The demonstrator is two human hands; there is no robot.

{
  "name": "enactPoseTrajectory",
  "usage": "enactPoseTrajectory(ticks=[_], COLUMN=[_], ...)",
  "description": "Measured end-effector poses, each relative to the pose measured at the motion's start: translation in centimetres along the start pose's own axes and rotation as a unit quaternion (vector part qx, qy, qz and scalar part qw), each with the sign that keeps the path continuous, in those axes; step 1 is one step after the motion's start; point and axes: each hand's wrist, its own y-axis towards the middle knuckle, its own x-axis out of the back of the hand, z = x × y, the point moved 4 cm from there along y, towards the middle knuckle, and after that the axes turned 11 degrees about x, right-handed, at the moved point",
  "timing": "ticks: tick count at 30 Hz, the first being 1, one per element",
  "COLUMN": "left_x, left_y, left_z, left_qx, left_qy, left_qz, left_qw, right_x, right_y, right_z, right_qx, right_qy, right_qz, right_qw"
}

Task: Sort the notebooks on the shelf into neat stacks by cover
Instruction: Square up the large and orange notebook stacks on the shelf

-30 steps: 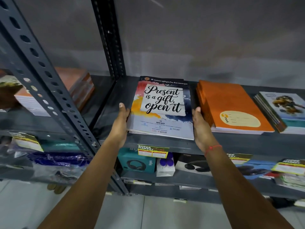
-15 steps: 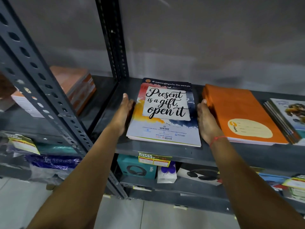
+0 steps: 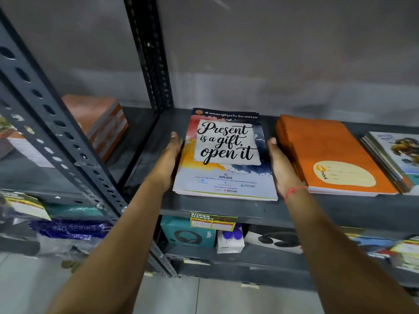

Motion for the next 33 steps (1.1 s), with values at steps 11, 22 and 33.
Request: enactPoseTrajectory(ticks=[11, 22, 33], left_x=[1.9, 1.4, 1.6], left_y=[-3.7, -4.2, -4.1], left_z=[4.9, 4.7, 4.7], left_qx=[-0.070, -0.078, -0.092], left_qy=[0.071, 0.026, -0.001], left_qz=[0.001, -0.084, -0.116], left_qw=[0.995, 0.993, 0.989], right_x=[1.3, 1.0, 2.0], right_y=[-7.7, -7.7, -6.8], right_z=[-3.0, -2.5, -3.6], right_qx=[0.046, 0.084, 0.078], right_qy=[-0.194, -0.212, -0.139], right_qz=[0.058, -0.007, -0.023], right_qw=[0.978, 0.974, 0.987])
